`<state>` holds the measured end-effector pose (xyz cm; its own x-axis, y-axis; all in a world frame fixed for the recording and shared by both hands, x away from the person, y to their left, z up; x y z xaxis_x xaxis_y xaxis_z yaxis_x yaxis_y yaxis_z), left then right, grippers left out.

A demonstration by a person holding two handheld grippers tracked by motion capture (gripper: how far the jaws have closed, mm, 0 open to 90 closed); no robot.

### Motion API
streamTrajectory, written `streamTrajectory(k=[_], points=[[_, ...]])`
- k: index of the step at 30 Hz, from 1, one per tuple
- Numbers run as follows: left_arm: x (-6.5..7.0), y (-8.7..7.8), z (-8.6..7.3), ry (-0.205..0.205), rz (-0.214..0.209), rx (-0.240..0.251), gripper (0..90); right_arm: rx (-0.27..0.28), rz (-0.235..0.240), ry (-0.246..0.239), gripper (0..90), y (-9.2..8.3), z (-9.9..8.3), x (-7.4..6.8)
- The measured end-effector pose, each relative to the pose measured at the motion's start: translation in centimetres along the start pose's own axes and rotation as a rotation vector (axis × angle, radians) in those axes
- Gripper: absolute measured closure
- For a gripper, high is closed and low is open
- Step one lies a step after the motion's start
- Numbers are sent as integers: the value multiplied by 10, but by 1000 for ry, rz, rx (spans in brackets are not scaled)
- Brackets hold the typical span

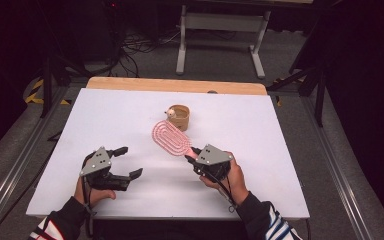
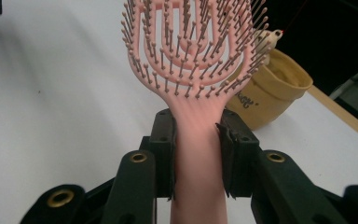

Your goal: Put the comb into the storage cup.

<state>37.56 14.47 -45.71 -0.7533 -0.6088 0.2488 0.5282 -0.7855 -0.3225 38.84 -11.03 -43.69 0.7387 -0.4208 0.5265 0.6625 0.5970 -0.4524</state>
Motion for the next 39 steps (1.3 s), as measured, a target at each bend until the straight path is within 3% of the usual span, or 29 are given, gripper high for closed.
streamTrajectory(k=[1,5,10,11,16,19,24,27,33,39], points=[[7,10,6,-8,-36,-1,131,16,-17,-6,698,-1,2,-1],[19,29,18,-29,-78,15,140,37,-33,4,698,-2,5,-4],[27,45,28,-73,-108,43,168,55,-47,12,698,-3,7,-6],[29,51,33,-103,-112,53,176,58,-53,10,698,-3,7,-7],[33,61,42,-171,-156,94,231,68,-79,13,698,-3,9,-10],[35,63,45,-175,-142,101,268,63,-74,6,697,-1,9,-12],[37,65,54,-225,-170,156,419,61,-107,-7,699,1,11,-15],[38,66,56,-234,-187,164,468,55,-130,-13,700,2,10,-15],[47,63,63,-221,-265,203,613,49,-148,-19,698,2,10,-14],[51,57,72,-176,-253,224,628,77,-152,-16,662,-2,13,-14]])
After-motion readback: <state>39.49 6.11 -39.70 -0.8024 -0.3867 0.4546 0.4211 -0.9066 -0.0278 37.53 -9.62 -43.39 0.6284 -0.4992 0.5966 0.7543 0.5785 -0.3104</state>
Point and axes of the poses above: each handheld gripper's, and its own axes: y roughly forward along the jaws, z roughly out of its top, x roughly to its right, the point moved 5 cm from there along y, roughly forward along the jaws, and after that the axes turned 15 degrees about -y, right-handed, at the moved point
